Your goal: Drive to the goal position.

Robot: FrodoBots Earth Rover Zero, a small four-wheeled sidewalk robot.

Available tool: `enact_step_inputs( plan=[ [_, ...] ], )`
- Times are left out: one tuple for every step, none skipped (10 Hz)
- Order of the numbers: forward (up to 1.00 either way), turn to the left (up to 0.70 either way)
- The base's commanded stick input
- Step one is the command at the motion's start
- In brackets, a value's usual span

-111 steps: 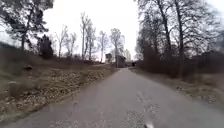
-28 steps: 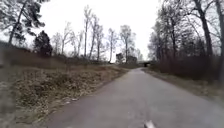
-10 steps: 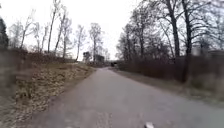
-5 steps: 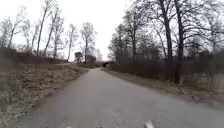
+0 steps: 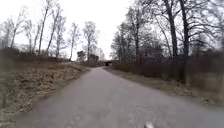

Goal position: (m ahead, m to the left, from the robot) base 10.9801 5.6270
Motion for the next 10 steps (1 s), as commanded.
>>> enact_step_inputs(
  plan=[
    [0.70,0.00],
    [0.70,0.00],
    [0.70,0.00],
    [0.70,0.00],
    [0.70,0.00],
    [0.70,0.00],
    [0.70,0.00],
    [0.70,0.00],
    [0.70,0.00],
    [0.70,0.00]
  ],
)
